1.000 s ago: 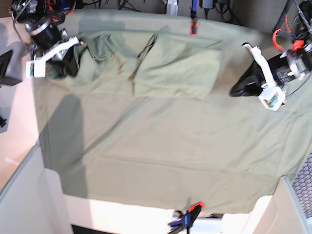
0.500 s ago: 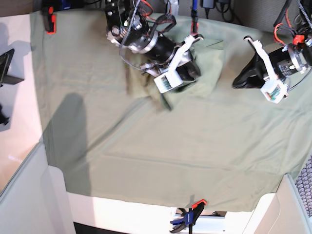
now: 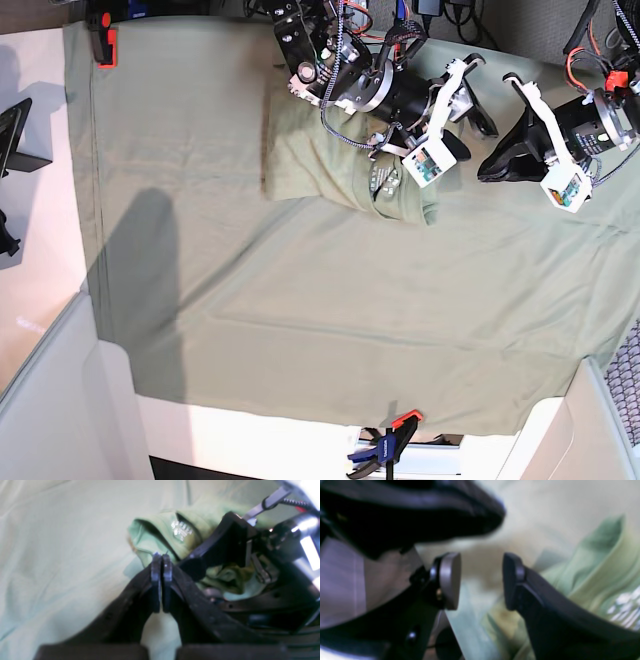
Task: Fold the T-shirt properly
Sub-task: 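Grasp the folded bundle with the right gripper and fold it toward the left gripper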
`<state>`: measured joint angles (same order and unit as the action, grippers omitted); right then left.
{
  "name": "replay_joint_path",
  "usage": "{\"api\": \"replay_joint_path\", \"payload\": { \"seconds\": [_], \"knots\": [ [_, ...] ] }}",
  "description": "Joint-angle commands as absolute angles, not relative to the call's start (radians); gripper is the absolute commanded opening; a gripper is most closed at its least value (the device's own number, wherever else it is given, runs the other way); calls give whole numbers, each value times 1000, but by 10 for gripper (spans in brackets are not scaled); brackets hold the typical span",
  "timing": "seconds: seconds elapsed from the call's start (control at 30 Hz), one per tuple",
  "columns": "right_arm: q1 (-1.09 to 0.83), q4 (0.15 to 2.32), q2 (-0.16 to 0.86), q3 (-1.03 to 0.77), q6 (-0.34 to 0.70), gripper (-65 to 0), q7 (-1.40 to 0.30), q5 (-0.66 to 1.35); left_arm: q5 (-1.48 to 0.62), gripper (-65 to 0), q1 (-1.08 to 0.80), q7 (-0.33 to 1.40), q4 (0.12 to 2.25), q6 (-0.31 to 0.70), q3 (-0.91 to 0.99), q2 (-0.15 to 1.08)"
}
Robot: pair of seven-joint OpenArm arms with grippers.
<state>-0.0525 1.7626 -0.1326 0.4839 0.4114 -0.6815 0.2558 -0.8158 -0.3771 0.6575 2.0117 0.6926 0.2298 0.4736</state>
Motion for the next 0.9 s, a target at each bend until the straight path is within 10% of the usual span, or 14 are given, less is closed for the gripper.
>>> {"api": "replay_joint_path", "payload": {
  "seconds": [0.0, 0.07, 0.17, 0.87],
  "knots": [
    [-39, 1817, -147, 486, 420, -377, -656, 259, -850, -650, -371, 634, 2028, 698, 253, 485],
    [-39, 1888, -147, 479, 419, -407, -660, 185, -873, -650, -371, 643, 2028, 698, 285, 485],
    [-39, 1970, -147, 425, 418, -647, -663, 74, -925, -650, -372, 683, 2028, 698, 304, 492],
    [252, 1465, 0, 35, 416, -650, -580, 150, -599, -650, -287, 602, 2032, 698, -172, 410]
  ]
}}
